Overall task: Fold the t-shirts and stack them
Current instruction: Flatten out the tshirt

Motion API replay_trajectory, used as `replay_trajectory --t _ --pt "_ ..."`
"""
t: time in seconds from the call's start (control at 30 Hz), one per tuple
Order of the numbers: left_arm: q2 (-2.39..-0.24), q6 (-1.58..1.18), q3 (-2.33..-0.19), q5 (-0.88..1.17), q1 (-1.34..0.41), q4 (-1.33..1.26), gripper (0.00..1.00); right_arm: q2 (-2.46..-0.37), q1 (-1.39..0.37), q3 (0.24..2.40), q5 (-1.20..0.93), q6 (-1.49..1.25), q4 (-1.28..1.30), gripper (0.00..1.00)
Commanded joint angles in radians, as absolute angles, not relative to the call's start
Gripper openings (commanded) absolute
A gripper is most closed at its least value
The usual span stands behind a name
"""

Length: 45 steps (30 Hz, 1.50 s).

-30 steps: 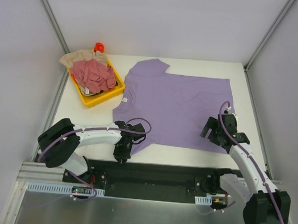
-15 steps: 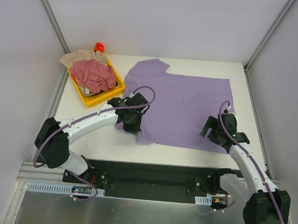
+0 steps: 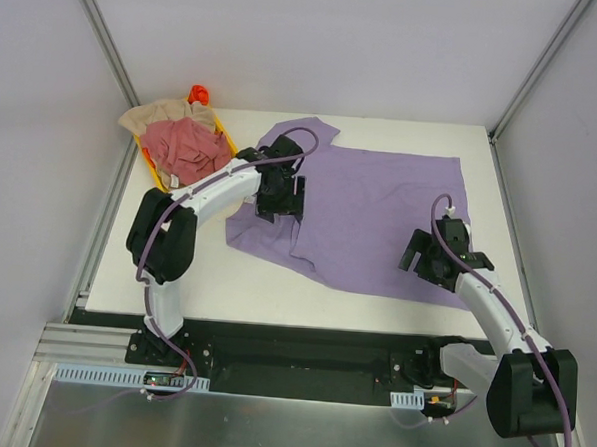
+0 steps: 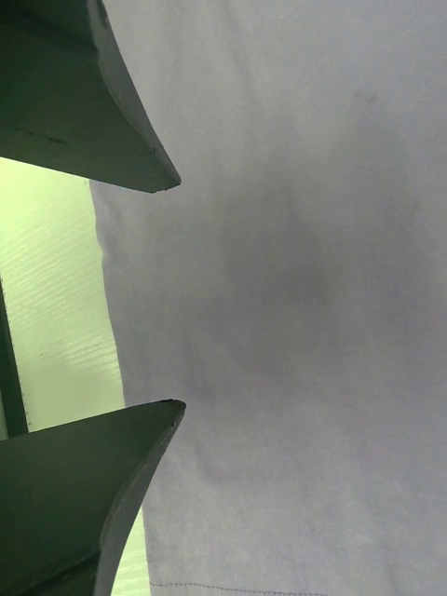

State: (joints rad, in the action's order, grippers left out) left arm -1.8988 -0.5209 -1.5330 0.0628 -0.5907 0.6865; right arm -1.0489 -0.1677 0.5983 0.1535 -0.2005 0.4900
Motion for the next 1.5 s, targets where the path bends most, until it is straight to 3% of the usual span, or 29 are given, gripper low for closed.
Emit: replay_trajectory --t 0.0,0.2,0.97,1.33,1.4,1.47 --pt "-1.819 -0.494 -1.528 0.135 -0.575 0.698 0.72 -1.032 -0.173 0.627 0.189 -0.178 0.489 0.96" --pt "-1.789 -0.543 -1.402 0.253 -0.577 0.614 0.74 -0.996 -0.173 0.604 0.195 -0.169 0.48 0.96" --pt "-2.052 -0.535 -1.545 0.23 -0.575 0.578 0.45 -0.985 -0.17 0.594 0.229 -0.141 0.485 0.96" --pt "-2.062 -0.54 -1.562 0.262 -0.575 0.577 0.15 -0.997 -0.172 0.595 0.222 -0.144 0.483 0.96" --pt "-2.051 -0.543 -1.556 0.268 -0.575 0.577 0.0 -0.997 -0.17 0.595 0.224 -0.144 0.482 0.96" --pt "-2.033 -0.552 -1.54 0.276 -0.575 0.577 0.0 -0.996 -0.17 0.595 0.222 -0.143 0.482 0.96"
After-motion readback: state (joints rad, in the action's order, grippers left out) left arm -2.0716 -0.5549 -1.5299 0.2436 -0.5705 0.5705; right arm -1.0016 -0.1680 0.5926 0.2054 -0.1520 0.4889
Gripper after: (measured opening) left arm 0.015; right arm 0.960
